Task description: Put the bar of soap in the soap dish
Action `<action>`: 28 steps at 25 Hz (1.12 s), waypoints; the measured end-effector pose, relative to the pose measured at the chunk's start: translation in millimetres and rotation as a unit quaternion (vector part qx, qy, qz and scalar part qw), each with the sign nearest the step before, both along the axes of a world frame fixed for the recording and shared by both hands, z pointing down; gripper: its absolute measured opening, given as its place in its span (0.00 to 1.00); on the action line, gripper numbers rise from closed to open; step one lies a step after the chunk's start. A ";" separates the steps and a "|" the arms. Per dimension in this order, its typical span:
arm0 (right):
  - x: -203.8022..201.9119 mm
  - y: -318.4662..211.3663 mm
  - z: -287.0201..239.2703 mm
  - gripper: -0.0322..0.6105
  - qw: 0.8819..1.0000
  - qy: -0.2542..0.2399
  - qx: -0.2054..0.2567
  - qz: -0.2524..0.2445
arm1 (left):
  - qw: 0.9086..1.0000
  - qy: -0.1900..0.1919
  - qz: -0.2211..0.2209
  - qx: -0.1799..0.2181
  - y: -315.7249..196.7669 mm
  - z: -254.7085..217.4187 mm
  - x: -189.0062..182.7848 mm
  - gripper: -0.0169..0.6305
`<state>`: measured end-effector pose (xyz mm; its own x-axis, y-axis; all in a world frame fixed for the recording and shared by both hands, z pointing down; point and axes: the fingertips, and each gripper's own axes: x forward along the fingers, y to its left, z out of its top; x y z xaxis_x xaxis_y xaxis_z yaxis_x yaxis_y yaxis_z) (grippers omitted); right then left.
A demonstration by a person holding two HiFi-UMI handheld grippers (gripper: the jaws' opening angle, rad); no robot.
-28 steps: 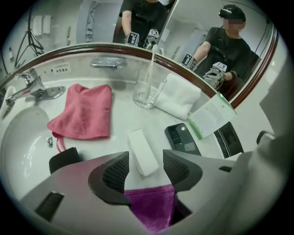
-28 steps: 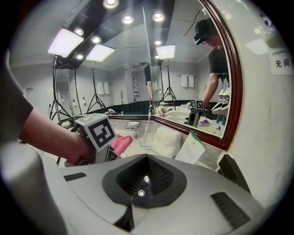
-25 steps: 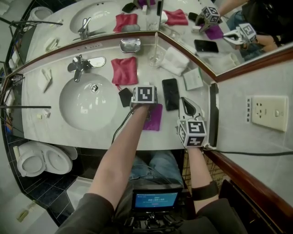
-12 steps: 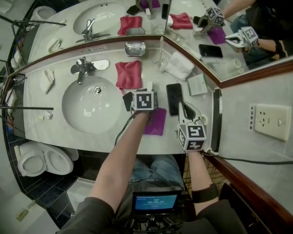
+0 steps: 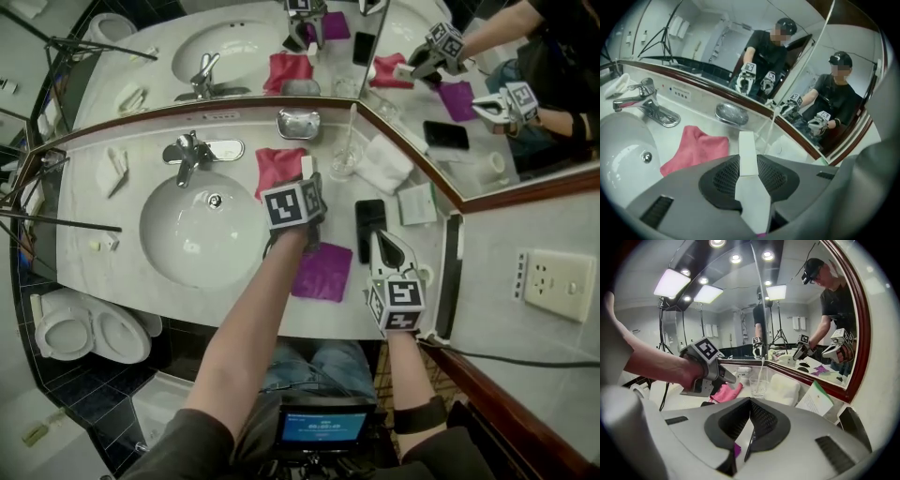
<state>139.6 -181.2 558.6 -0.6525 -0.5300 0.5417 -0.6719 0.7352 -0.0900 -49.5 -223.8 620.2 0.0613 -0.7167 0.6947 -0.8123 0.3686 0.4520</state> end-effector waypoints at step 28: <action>-48.2 7.1 -11.4 0.08 0.999 -0.008 0.009 -0.042 | 0.947 0.206 -0.201 0.142 -82.3 -28.8 -93.5 0.19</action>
<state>91.5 -174.2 547.2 -0.7036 -0.4819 0.5222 -0.6057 0.7910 -0.0861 -143.0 -306.1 591.4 -0.0318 -0.8939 0.4472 -0.3660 0.4268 0.8270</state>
